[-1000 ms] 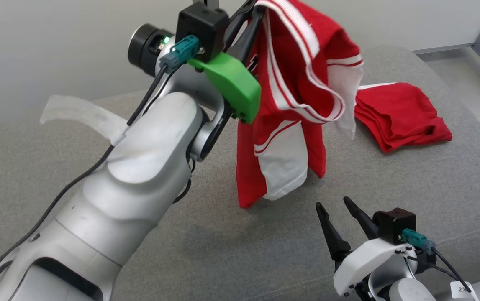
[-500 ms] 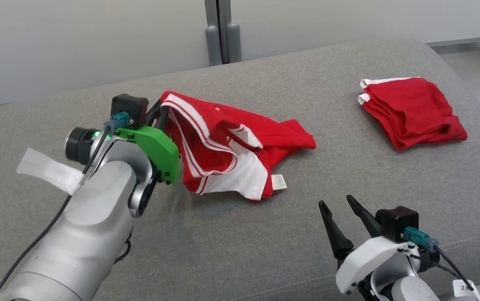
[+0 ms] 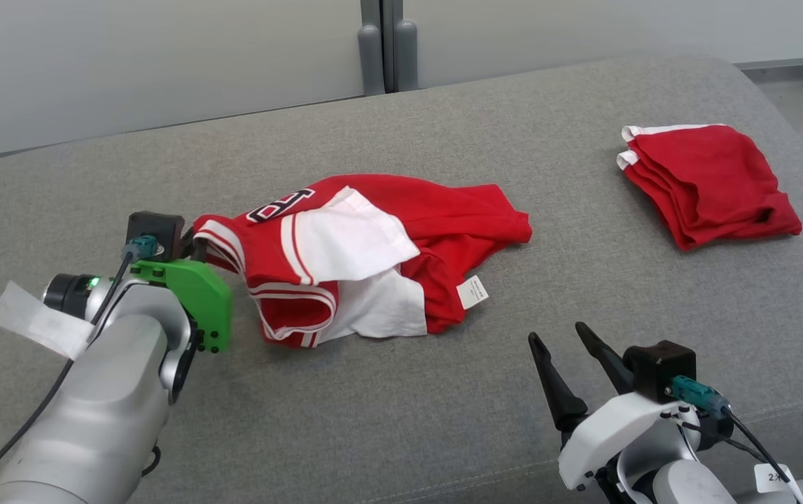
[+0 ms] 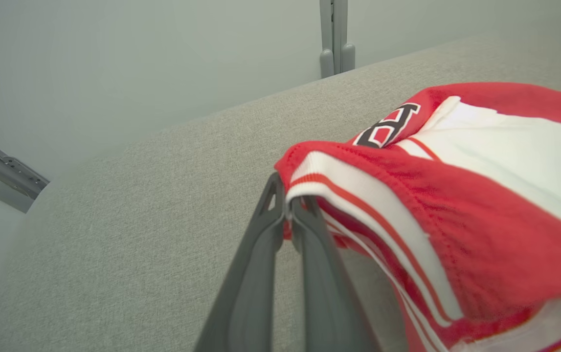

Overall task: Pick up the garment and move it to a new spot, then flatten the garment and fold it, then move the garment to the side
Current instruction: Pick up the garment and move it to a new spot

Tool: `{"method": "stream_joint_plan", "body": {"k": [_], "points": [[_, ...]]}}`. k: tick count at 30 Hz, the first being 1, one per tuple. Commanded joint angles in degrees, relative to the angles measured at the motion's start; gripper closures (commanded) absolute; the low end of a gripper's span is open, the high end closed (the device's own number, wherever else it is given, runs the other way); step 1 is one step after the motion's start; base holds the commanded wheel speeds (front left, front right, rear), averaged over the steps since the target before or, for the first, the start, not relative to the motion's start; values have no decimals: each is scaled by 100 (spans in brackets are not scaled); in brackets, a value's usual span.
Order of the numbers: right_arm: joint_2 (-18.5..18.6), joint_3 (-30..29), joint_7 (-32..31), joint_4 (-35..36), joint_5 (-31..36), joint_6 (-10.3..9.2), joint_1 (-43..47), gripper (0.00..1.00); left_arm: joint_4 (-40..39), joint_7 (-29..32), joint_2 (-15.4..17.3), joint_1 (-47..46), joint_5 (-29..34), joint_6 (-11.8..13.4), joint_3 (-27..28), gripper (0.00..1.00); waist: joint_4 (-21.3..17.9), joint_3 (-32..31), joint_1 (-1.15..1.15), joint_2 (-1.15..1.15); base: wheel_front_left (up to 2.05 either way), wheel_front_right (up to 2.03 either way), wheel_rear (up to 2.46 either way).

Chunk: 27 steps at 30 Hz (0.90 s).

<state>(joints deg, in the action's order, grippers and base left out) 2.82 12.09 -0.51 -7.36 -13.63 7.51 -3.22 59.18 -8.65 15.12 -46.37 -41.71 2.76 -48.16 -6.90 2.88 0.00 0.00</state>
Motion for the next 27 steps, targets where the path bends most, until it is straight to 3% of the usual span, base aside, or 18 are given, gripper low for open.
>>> {"method": "stream_joint_plan", "body": {"k": [1, 8, 9, 10, 11, 18, 27], "points": [[17, 13, -26, 26, 50, -4, -66, 0, 154, -31, 74, -48, 54, 32, -2, 100, -65, 36, 0, 0, 0, 0, 0], [16, -9, -89, 90, 128, -4, -75, 0, 619, -39, 194, -120, 5, 171, 46, 100, -211, 139, 0, 0, 0, 0, 0], [15, -14, -92, 105, 144, -4, -74, 0, 701, -44, 204, -114, -35, 217, 79, 67, -231, 153, 0, 0, 0, 0, 0], [15, -15, -107, 116, 146, -4, -73, 0, 762, -45, 210, -108, -59, 253, 103, 67, -250, 165, 0, 0, 0, 0, 0], [15, -17, -119, 129, 150, -4, -70, 0, 810, -53, 206, -92, -97, 250, 129, 0, -263, 176, 0, 0, 0, 0, 0], [15, -45, -147, 167, 189, -4, -25, 0, 1086, -76, 234, -13, -221, 286, 197, 0, -266, 173, 0, 0, 0, 0, 0], [16, 31, -174, 107, 98, -4, 49, 0, 1053, -175, -41, -218, -187, 199, 113, 0, -154, -70, 0, 0, 0, 0, 0]]}}
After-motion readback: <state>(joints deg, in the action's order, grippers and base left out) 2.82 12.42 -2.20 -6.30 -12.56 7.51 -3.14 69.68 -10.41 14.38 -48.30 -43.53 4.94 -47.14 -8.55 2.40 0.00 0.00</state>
